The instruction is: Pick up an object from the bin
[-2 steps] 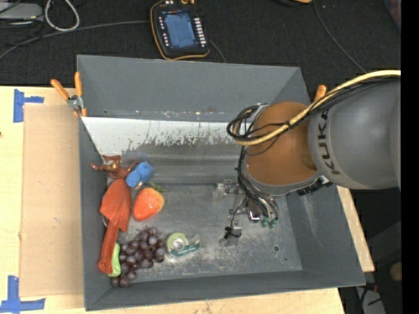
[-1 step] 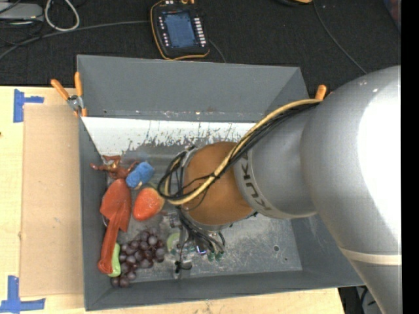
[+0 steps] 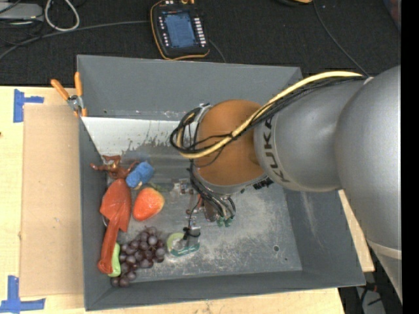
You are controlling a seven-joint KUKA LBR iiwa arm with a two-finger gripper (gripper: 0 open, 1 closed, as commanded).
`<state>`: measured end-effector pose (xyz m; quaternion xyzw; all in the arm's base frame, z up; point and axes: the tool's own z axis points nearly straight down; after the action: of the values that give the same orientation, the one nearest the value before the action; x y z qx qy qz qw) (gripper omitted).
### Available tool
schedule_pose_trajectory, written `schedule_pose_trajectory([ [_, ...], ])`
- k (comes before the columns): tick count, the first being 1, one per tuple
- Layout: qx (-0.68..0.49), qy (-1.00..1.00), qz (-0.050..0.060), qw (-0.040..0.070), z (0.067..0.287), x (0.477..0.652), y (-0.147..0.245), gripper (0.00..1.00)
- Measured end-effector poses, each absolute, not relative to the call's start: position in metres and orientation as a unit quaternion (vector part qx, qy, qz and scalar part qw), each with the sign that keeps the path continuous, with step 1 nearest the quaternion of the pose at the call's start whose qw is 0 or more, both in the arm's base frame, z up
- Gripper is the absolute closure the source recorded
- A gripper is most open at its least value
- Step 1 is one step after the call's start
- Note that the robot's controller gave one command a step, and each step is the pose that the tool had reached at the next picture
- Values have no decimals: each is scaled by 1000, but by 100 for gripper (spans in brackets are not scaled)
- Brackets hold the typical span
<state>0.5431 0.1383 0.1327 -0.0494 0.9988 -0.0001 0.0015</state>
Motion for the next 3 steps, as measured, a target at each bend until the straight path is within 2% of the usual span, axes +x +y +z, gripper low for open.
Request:
schedule_pose_trajectory([
  [1, -164, 986, 2, -10, 98, 501, 235, 0],
  [2, -211, 978, -1, -1, 69, 530, 206, 0],
  [3, -190, 982, 3, -9, 69, 506, 202, 100],
])
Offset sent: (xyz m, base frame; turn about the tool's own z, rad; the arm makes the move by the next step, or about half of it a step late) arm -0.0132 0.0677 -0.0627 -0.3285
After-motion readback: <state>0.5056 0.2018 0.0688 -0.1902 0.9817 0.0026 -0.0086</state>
